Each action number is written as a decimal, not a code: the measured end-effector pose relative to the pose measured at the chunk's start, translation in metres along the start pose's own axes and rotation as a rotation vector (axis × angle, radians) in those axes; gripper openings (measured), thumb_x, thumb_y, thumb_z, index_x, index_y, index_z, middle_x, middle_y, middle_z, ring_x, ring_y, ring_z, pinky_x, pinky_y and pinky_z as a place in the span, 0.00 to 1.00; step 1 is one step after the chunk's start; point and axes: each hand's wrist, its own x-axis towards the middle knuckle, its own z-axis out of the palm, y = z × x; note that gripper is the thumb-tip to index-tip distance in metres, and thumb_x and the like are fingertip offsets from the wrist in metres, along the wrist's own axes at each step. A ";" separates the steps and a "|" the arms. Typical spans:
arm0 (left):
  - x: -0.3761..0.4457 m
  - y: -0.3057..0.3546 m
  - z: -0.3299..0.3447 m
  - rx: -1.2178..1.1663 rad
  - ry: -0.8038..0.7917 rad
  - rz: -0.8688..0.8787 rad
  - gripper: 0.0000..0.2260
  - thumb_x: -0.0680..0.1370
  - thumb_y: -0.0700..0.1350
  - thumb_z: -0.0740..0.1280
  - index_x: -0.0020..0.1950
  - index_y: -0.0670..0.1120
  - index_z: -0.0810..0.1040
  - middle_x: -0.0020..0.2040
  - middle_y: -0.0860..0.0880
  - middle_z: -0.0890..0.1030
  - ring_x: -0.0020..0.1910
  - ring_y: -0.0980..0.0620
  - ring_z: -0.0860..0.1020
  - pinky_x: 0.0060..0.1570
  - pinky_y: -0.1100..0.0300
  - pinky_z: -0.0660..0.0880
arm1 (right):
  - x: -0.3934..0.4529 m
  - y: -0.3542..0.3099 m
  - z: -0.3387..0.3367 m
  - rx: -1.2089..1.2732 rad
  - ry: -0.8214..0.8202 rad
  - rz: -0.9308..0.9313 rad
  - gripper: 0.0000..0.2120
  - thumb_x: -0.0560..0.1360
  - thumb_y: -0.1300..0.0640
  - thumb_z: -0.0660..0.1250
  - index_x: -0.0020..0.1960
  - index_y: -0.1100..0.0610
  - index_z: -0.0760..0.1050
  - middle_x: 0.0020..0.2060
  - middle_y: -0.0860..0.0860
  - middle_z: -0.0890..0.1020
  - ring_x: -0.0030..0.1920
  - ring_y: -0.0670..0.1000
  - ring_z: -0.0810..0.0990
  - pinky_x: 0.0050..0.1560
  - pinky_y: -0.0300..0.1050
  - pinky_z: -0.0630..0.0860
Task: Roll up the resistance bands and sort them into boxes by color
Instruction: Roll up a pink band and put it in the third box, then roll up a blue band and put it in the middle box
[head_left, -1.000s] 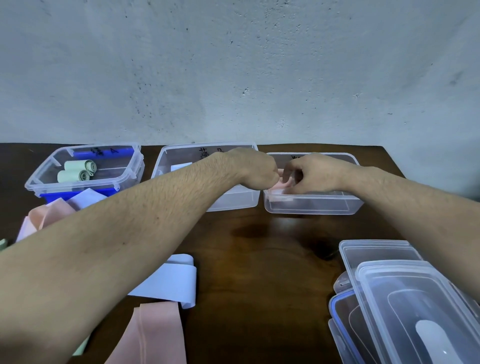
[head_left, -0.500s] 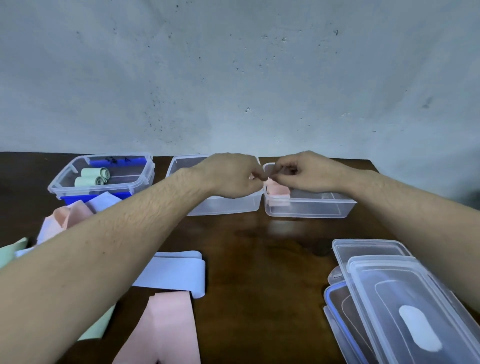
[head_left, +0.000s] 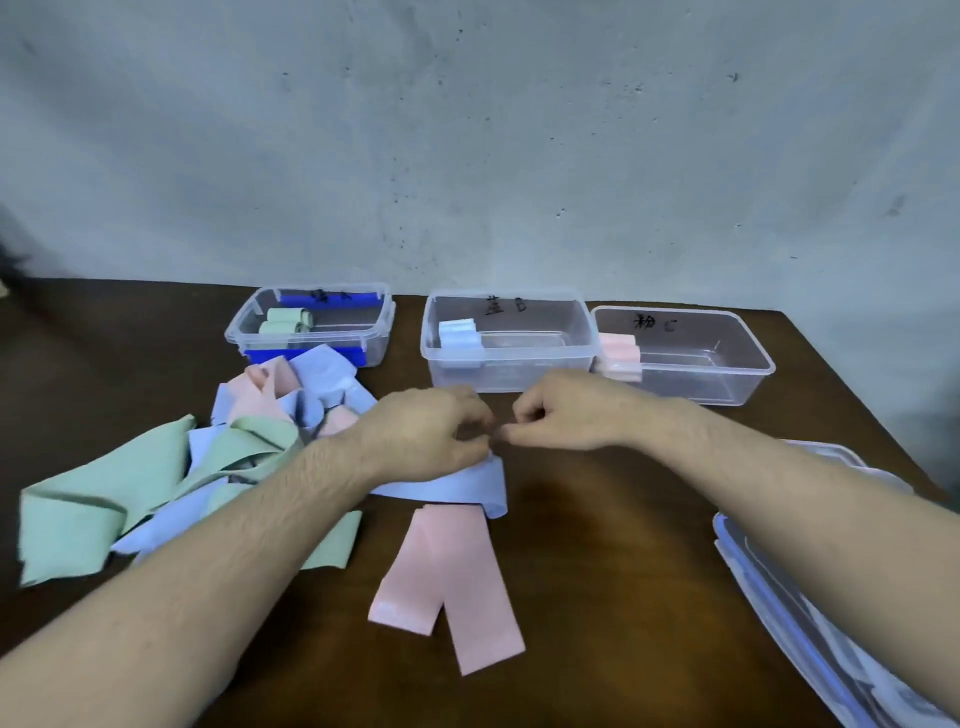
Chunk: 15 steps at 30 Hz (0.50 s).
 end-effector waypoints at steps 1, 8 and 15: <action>-0.010 -0.002 0.005 -0.028 0.010 -0.007 0.10 0.78 0.56 0.64 0.57 0.56 0.78 0.49 0.59 0.74 0.47 0.58 0.75 0.47 0.54 0.77 | 0.003 -0.007 0.008 0.004 -0.009 -0.013 0.17 0.76 0.41 0.66 0.35 0.51 0.72 0.30 0.44 0.76 0.32 0.45 0.72 0.37 0.45 0.71; -0.063 -0.023 0.040 -0.085 0.130 -0.172 0.14 0.76 0.59 0.66 0.52 0.53 0.68 0.44 0.55 0.73 0.42 0.54 0.75 0.36 0.61 0.71 | 0.022 -0.048 0.046 -0.008 -0.065 -0.132 0.16 0.75 0.44 0.66 0.59 0.50 0.78 0.50 0.45 0.81 0.51 0.46 0.76 0.52 0.42 0.71; -0.090 -0.023 0.056 -0.115 0.144 -0.159 0.10 0.77 0.58 0.64 0.46 0.52 0.70 0.46 0.55 0.75 0.41 0.53 0.76 0.37 0.56 0.71 | 0.019 -0.059 0.058 0.066 -0.090 0.067 0.29 0.72 0.50 0.72 0.71 0.50 0.69 0.53 0.46 0.79 0.52 0.49 0.78 0.49 0.43 0.76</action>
